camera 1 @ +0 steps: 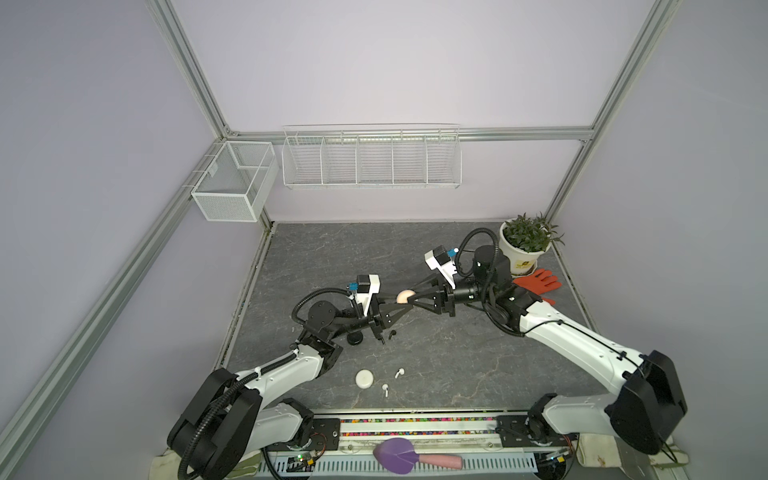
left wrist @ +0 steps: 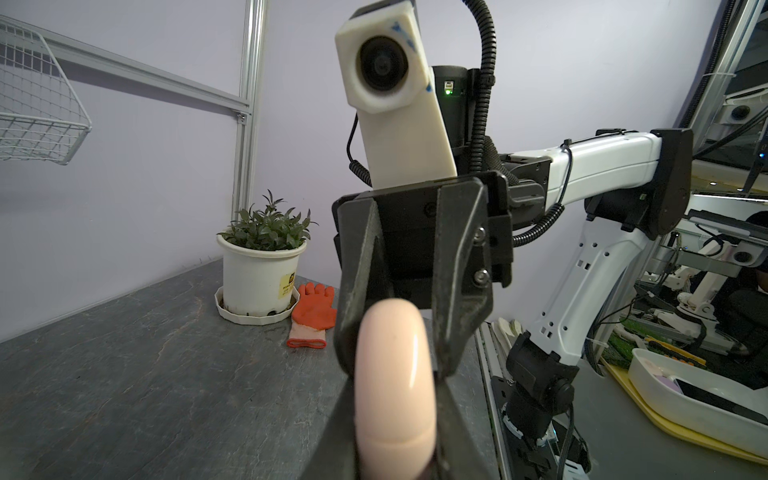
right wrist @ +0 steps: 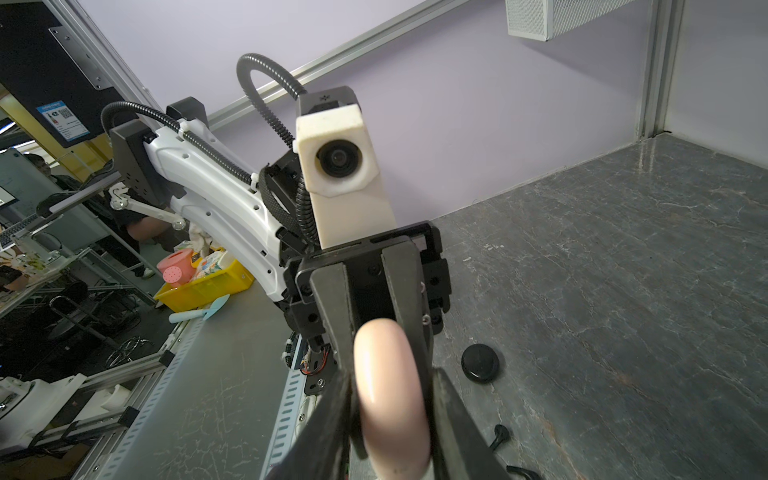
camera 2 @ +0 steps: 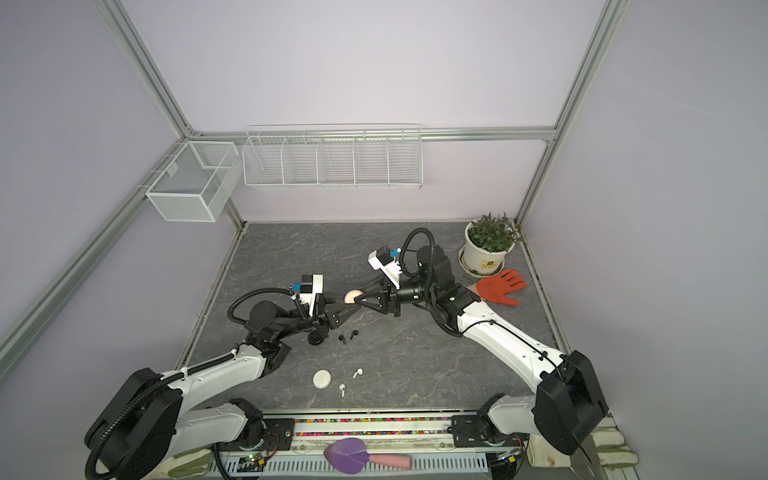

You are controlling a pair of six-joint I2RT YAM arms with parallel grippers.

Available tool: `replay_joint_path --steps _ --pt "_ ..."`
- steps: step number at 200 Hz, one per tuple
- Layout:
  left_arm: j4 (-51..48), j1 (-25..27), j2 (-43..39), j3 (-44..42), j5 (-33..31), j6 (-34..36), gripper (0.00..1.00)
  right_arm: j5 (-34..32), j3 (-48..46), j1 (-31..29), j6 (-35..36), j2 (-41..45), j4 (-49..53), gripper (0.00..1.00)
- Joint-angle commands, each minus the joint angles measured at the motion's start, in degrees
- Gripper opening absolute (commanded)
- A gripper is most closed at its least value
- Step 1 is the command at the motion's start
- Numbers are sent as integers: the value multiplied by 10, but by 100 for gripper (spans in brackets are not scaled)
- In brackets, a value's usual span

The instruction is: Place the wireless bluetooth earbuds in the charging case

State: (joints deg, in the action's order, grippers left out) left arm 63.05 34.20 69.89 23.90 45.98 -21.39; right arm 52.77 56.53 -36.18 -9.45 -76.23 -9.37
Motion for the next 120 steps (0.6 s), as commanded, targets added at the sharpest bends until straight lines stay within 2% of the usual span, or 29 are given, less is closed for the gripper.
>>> replay_joint_path --steps 1,62,78,120 --pt "13 -1 8 23 -23 -1 0 25 -12 -6 8 -7 25 31" --pt "27 -1 18 30 -26 -18 0 13 -9 -6 17 -6 26 25" --pt "28 -1 15 29 -30 -21 11 2 -7 -7 21 -8 36 23" --pt "11 -1 -13 5 -74 -14 51 -27 15 3 30 -33 71 20"
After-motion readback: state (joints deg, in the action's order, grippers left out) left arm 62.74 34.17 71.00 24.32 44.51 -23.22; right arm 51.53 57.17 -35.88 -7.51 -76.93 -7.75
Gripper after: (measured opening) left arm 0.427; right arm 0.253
